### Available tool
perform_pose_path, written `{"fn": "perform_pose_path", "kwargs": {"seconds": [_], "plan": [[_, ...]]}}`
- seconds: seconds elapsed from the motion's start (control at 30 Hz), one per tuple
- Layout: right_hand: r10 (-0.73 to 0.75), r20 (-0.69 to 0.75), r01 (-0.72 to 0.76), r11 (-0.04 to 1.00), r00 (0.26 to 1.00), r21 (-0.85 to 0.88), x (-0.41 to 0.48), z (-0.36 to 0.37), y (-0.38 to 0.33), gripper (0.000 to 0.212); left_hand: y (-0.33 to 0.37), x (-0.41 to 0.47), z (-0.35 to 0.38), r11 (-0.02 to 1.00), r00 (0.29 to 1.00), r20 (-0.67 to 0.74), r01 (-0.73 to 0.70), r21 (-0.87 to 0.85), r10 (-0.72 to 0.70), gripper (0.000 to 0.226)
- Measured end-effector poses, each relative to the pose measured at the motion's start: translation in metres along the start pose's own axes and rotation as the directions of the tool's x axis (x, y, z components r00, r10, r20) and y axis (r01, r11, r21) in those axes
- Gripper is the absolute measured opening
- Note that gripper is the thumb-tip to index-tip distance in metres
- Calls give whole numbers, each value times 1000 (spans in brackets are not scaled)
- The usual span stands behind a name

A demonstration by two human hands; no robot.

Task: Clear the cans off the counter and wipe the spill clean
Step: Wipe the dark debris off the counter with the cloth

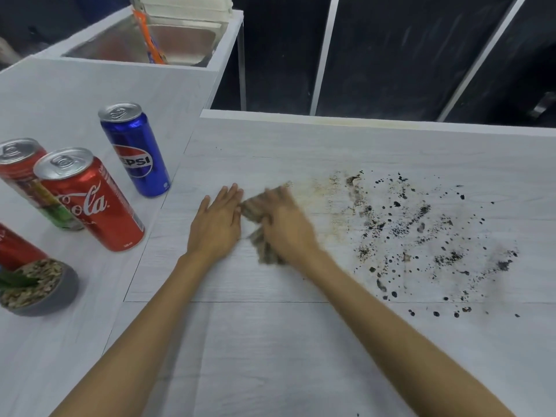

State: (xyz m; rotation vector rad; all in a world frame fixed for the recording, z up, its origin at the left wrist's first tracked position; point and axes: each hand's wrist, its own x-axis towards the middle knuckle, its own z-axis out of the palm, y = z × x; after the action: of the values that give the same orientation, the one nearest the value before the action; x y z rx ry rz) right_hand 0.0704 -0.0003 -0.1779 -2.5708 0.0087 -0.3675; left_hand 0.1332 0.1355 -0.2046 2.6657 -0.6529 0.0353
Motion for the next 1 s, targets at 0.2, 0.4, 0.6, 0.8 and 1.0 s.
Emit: {"fn": "perform_pose_path", "kwargs": {"seconds": [0.2,0.4,0.6,0.8,1.0], "plan": [[-16,93,30,987,996,-159,-5,-7,34,47,-2,-1,-1,1000,1000,28,-8,28,7,48],[255,84,-256,967,963,9,47,-42,100,50,2,0,-3,997,999,35,-5,74,2,49],[113,48,-119,983,992,137,-18,-25,13,49,0,0,-3,998,999,47,-11,58,9,49],[-46,117,68,978,992,-199,-49,-16,24,52,-6,-1,0,999,999,42,-31,42,29,48],[125,66,-117,986,990,-119,-4,-52,87,45,-2,2,1,998,999,20,-32,56,31,49]]}}
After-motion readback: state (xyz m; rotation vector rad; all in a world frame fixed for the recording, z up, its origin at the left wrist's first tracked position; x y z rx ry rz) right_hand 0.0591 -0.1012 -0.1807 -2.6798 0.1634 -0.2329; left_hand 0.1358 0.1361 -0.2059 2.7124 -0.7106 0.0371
